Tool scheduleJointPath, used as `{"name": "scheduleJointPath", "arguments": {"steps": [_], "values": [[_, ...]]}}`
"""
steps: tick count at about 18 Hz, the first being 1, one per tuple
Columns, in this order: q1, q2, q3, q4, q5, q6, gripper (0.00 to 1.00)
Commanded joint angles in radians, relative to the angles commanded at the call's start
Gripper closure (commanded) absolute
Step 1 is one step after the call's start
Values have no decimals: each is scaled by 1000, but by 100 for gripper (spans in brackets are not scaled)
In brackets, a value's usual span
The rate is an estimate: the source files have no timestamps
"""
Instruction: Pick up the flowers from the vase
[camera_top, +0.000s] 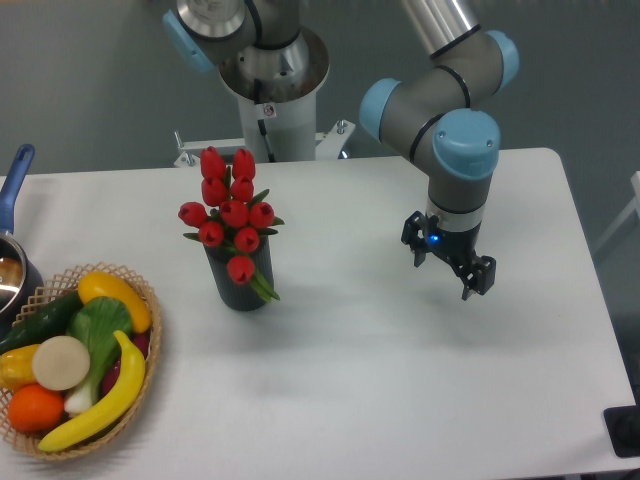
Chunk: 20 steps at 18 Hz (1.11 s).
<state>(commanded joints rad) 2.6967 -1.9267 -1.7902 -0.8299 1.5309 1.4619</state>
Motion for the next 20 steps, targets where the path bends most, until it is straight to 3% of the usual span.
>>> {"name": "scheduleJointPath", "arguments": {"steps": [5,7,10,14,18,20], "values": [[2,5,-3,2,-9,2,0],[8,9,-32,32,-79,0,0],[32,32,-107,103,-254,0,0],[98,149,-222,107,-524,12,0],[100,172,-297,106,-861,3,0],[103,199,-331,104,-966,3,0]]}}
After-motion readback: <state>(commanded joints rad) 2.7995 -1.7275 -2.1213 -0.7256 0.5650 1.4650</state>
